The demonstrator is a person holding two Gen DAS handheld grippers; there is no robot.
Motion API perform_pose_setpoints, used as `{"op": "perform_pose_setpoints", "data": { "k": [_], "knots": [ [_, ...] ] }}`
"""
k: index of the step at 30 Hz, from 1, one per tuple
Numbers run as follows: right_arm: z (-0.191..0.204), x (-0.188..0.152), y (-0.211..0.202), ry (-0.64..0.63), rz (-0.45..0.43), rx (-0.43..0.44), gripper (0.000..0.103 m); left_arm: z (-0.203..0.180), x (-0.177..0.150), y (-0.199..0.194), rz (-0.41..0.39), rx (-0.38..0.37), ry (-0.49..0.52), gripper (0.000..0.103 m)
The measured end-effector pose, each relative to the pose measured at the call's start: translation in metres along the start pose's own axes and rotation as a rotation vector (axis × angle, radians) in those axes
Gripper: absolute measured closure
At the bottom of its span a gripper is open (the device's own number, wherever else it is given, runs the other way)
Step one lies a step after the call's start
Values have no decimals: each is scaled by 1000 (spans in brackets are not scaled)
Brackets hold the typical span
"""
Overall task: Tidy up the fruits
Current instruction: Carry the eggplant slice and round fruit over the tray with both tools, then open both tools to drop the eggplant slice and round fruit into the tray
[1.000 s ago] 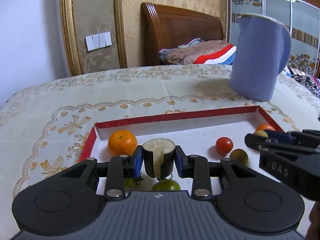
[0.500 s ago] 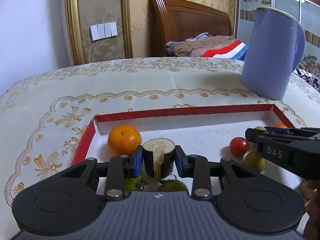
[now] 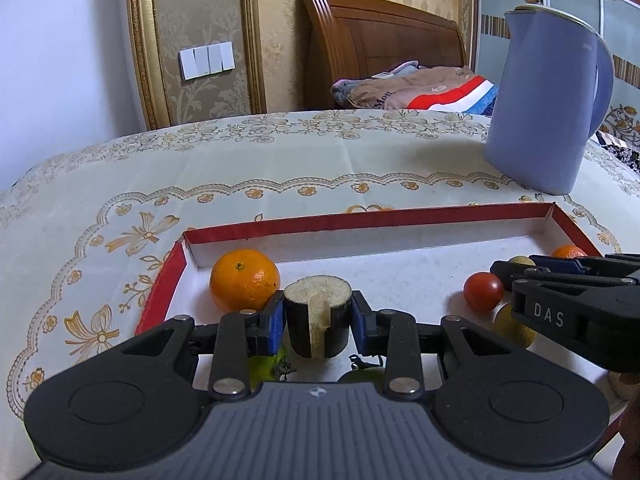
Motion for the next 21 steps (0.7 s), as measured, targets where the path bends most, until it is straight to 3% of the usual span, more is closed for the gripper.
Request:
{"op": "perform_pose_setpoints", "data": {
  "k": [10,12,14,21],
  "knots": [
    [0,0,1,7,10,7,72,-4,-1,1,-6,10,28,69],
    [2,-1,1,-5,11,12,64,-5,-1,0,-10,5,30,61],
    [3,0,-2,-5,1,11,48,-6,-1,-2,-17,0,35,43],
    [3,0,-5,11,-6,27,44,-4,0,-3,-24,35,46,40]
  ]
}}
Point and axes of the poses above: each gripper's, at about its wrist camera, not at the fingertips, and y roughly the way its jaws point, z to its left, x to its top, the point moved 9 cm from there along y, roughly the way its jaws point, and after that the axes turned 7 degrees about y, right-handed, at the moved point
